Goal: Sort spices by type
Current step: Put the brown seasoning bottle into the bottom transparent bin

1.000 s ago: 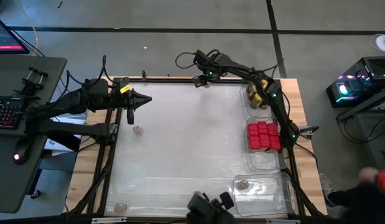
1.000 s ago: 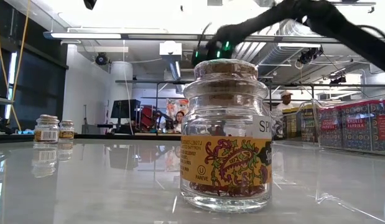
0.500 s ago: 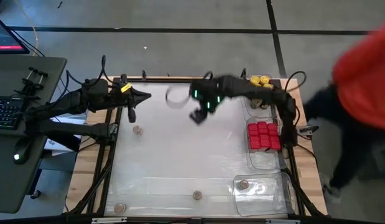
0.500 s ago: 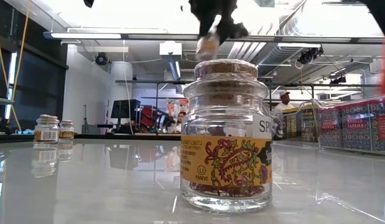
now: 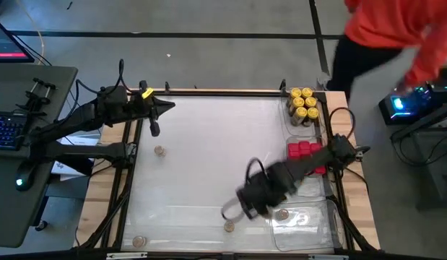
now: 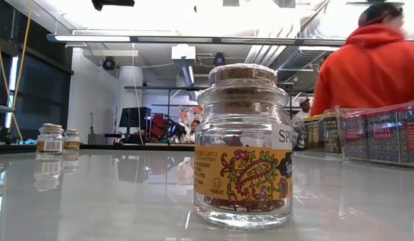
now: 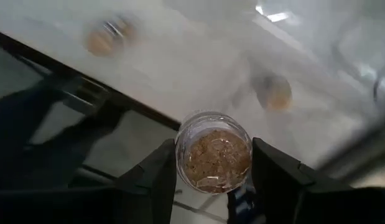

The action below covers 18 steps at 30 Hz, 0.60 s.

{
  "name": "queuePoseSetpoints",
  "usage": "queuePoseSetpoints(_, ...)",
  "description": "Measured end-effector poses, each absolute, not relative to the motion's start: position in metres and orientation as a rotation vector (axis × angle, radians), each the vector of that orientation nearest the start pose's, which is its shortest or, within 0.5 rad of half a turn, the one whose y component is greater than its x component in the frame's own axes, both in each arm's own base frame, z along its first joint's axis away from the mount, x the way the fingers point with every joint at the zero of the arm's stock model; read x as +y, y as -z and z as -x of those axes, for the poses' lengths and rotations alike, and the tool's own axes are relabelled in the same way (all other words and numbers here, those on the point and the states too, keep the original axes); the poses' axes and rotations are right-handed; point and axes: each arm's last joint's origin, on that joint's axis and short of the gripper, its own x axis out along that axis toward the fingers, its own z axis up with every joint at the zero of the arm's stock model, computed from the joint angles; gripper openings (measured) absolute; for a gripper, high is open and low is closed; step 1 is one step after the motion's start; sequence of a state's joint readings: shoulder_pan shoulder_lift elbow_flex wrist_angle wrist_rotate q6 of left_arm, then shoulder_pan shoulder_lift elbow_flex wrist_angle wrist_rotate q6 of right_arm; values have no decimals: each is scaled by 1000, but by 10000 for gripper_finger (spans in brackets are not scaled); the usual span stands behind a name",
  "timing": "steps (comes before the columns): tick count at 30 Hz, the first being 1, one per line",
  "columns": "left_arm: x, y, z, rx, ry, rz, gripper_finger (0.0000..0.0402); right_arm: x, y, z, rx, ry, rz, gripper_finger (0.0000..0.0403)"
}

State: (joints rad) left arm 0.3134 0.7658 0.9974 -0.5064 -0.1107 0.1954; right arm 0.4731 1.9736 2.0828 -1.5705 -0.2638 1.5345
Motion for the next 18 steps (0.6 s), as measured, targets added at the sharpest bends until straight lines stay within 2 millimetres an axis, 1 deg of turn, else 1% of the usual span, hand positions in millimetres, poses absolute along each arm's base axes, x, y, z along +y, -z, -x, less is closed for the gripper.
queuePoseSetpoints(4,49,-377,-140,292,-397,-155,0,205,-322,-302,1634,710,-974,168)
queuePoseSetpoints(6,49,-379,-140,269,-402,-130,0,214,-316,-285,1676,764,-964,168)
queuePoseSetpoints(8,49,-380,-140,240,-401,-87,0,220,-310,-263,1706,838,-959,168)
queuePoseSetpoints(10,48,-382,-141,210,-393,-47,0,219,-311,-237,1686,917,-980,168)
queuePoseSetpoints(11,48,-383,-141,195,-391,-27,0,216,-314,-223,1653,934,-1006,168)
queuePoseSetpoints(13,48,-385,-142,170,-378,16,0,209,-320,-194,1539,985,-1085,168)
queuePoseSetpoints(15,48,-385,-142,159,-371,49,0,205,-317,-167,1389,1031,-1174,168)
queuePoseSetpoints(16,48,-385,-142,158,-372,60,0,204,-312,-160,1372,993,-1182,168)
queuePoseSetpoints(18,47,-385,-142,155,-372,77,0,204,-301,-150,1426,956,-1198,168)
